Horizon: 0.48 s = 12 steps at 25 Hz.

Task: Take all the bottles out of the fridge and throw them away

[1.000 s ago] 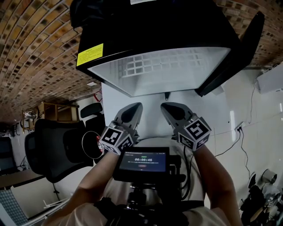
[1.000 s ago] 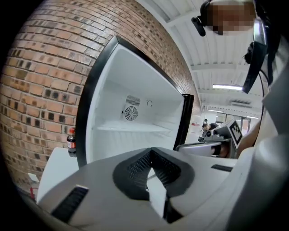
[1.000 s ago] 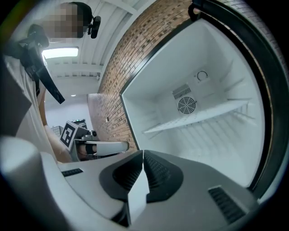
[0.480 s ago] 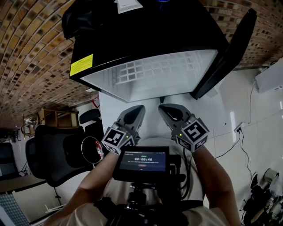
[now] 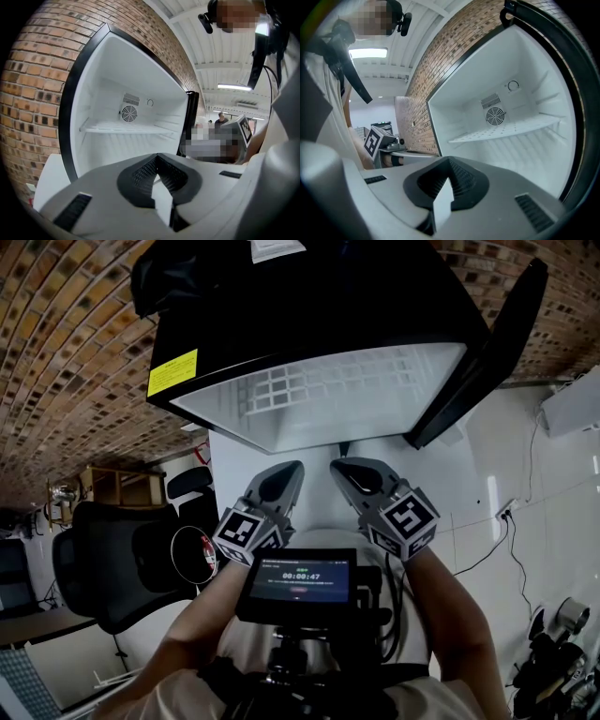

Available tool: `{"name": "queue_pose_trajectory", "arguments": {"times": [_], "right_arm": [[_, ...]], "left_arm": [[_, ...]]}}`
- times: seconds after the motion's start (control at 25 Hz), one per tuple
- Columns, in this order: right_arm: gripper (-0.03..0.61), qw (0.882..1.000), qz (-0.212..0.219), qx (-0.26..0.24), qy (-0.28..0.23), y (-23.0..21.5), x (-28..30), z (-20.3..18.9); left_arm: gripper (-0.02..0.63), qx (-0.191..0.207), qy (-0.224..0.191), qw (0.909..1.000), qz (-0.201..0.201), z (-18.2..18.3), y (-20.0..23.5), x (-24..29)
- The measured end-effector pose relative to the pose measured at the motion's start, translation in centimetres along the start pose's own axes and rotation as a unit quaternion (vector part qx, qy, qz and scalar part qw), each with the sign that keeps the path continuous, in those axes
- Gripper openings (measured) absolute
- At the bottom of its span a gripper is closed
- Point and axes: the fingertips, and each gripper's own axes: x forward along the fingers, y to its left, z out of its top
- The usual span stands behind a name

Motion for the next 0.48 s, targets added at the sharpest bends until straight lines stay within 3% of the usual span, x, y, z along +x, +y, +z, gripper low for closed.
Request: {"name": "queue_pose_trajectory", "arguments": {"times": [0.48], "right_arm": [[0.0, 1.0, 0.015, -0.001, 0.008, 0.47, 0.64, -0.31]], "left_arm": [[0.011, 0.0, 0.005, 1.0, 0.007, 0.04, 0.59, -0.37]]}}
